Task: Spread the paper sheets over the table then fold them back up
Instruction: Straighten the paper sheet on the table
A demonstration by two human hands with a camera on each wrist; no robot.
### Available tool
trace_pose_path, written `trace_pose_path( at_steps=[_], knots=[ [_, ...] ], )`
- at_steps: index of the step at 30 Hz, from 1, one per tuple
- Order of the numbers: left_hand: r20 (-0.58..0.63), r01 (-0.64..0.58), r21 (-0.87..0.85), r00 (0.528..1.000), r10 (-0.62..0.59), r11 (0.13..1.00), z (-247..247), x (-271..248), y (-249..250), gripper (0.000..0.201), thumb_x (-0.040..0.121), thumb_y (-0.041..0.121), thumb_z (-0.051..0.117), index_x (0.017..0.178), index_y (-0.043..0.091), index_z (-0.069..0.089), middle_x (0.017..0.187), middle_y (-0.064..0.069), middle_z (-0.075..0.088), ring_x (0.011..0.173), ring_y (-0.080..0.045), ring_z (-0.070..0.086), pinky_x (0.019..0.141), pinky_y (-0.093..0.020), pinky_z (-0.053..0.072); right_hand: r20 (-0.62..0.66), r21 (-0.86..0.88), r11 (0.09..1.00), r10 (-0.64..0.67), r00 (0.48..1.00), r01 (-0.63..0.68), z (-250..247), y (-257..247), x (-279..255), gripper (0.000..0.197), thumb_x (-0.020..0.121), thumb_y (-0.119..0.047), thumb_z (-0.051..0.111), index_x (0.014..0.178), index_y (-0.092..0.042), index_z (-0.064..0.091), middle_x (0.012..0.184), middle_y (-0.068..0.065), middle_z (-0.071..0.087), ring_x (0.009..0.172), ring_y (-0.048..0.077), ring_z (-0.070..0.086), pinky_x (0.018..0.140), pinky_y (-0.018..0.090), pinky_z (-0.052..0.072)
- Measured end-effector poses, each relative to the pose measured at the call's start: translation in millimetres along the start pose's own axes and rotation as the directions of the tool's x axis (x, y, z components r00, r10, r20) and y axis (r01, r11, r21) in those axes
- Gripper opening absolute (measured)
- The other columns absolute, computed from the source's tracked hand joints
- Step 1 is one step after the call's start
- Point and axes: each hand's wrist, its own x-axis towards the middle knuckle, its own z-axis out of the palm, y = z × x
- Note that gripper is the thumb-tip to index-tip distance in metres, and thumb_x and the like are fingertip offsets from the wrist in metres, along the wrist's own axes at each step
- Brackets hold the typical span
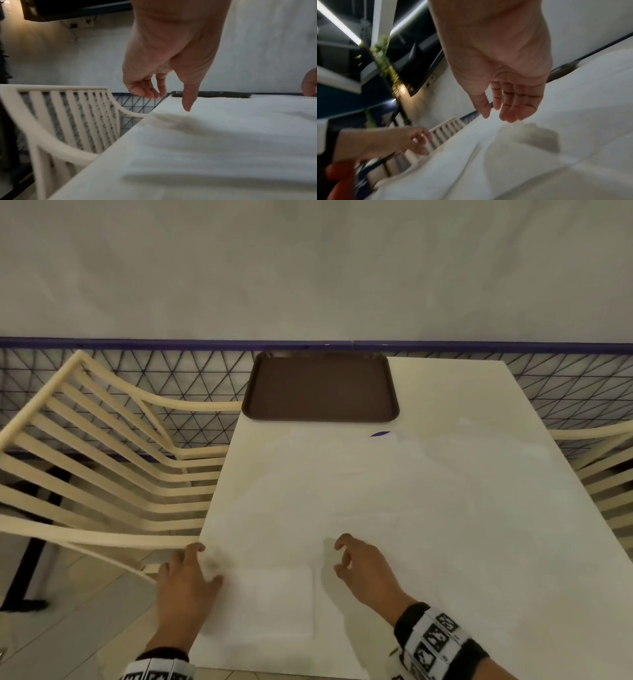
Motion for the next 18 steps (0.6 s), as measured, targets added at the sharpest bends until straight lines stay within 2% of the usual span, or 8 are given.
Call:
trace_pose_path(
  at_steps=[2, 4, 6, 9, 11, 13, 18],
  knots=[
    [-0.042, -0.107, -0.016, 0.993, 0.106, 0.994, 1, 0, 27, 0.048, 0.072, 0.017, 0.076, 0.115, 0.012, 0.056, 0.112, -0.015, 0.056, 0.102, -0.035, 0.05, 0.085, -0.044, 0.044, -0.101, 0.073, 0.997, 0.047, 0.994, -0.039, -28, 22, -8, 0.007, 0.087, -0.016, 0.059, 0.09, -0.022, 0.055, 0.08, -0.001, 0.058, 0.063, 0.004, 0.048, 0.055, 0.013, 0.036],
    [-0.027, -0.25, -0.063, 0.968, 0.248, 0.966, 9, 0, 58, 0.034, 0.074, 0.014, 0.074, 0.106, 0.01, 0.062, 0.102, -0.012, 0.061, 0.093, -0.031, 0.054, 0.079, -0.039, 0.043, -0.214, 0.089, 0.991, 0.115, 0.97, -0.098, -53, 50, -15, 0.016, 0.086, -0.014, 0.061, 0.076, -0.025, 0.054, 0.073, 0.0, 0.062, 0.06, 0.005, 0.051, 0.056, 0.01, 0.037],
    [0.028, -0.368, -0.109, 0.928, 0.373, 0.924, 20, 1, 94, 0.026, 0.078, 0.016, 0.071, 0.102, 0.01, 0.063, 0.098, -0.008, 0.063, 0.091, -0.028, 0.056, 0.079, -0.036, 0.044, -0.263, 0.074, 0.978, 0.21, 0.942, -0.197, -75, 78, -24, 0.018, 0.087, -0.015, 0.06, 0.073, -0.024, 0.053, 0.068, -0.002, 0.06, 0.059, 0.007, 0.051, 0.054, 0.012, 0.036],
    [0.111, -0.505, -0.128, 0.848, 0.518, 0.853, 46, 2, 148, 0.023, 0.086, 0.025, 0.061, 0.106, 0.014, 0.061, 0.103, -0.002, 0.062, 0.095, -0.021, 0.057, 0.083, -0.031, 0.044, -0.286, 0.051, 0.949, 0.312, 0.906, -0.311, -95, 117, -35, 0.021, 0.091, -0.019, 0.055, 0.07, -0.02, 0.052, 0.064, -0.004, 0.057, 0.059, 0.012, 0.05, 0.053, 0.016, 0.034],
    [0.194, -0.571, -0.083, 0.795, 0.575, 0.817, 66, 0, 183, 0.025, 0.091, 0.03, 0.054, 0.111, 0.017, 0.058, 0.11, 0.0, 0.061, 0.1, -0.017, 0.056, 0.086, -0.026, 0.041, -0.288, 0.075, 0.932, 0.36, 0.887, -0.354, -102, 137, -41, 0.025, 0.092, -0.019, 0.053, 0.067, -0.021, 0.05, 0.066, -0.002, 0.06, 0.06, 0.013, 0.052, 0.056, 0.02, 0.038],
    [0.257, -0.609, -0.026, 0.762, 0.594, 0.793, 84, -6, 214, 0.029, 0.094, 0.035, 0.047, 0.117, 0.019, 0.055, 0.116, 0.0, 0.057, 0.106, -0.017, 0.053, 0.09, -0.026, 0.038, -0.274, 0.082, 0.926, 0.376, 0.885, -0.368, -103, 151, -46, 0.029, 0.092, -0.019, 0.051, 0.064, -0.023, 0.047, 0.064, -0.002, 0.058, 0.059, 0.013, 0.051, 0.055, 0.018, 0.036],
    [0.222, -0.682, 0.046, 0.72, 0.658, 0.73, 118, -11, 266, 0.039, 0.094, 0.032, 0.047, 0.131, 0.018, 0.043, 0.132, -0.001, 0.041, 0.12, -0.018, 0.039, 0.098, -0.024, 0.032, -0.25, 0.099, 0.951, 0.309, 0.918, -0.293, -99, 165, -53, 0.034, 0.091, -0.013, 0.053, 0.062, -0.028, 0.043, 0.06, -0.011, 0.05, 0.056, 0.002, 0.045, 0.057, 0.013, 0.037]
  ],
)
